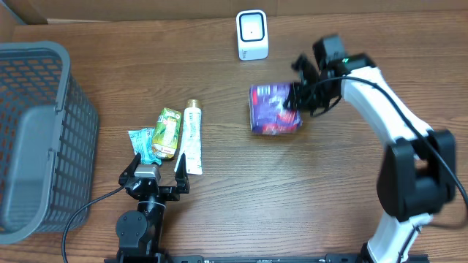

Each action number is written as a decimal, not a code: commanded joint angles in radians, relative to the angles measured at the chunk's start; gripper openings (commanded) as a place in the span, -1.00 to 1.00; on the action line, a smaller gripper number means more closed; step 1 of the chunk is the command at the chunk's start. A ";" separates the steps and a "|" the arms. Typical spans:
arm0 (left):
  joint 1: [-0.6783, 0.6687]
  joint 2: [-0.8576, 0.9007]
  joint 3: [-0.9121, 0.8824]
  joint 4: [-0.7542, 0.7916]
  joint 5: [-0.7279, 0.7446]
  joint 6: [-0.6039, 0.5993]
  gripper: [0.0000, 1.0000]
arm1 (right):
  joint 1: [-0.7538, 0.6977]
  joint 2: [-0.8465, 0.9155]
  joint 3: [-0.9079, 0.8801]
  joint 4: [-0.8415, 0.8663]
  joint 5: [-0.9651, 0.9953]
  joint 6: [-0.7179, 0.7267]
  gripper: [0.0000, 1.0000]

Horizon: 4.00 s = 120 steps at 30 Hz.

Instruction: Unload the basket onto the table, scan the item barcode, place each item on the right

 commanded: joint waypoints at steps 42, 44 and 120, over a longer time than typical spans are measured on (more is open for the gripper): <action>0.008 -0.011 -0.008 0.004 -0.007 -0.018 0.99 | 0.290 0.302 0.157 1.281 1.415 -1.455 -0.93; 0.008 -0.011 -0.008 0.004 -0.007 -0.018 0.99 | 0.290 0.330 0.157 1.309 1.384 -1.490 -0.92; 0.008 -0.011 -0.008 0.004 -0.007 -0.018 1.00 | 0.329 -0.019 0.157 0.878 1.217 -0.795 -0.93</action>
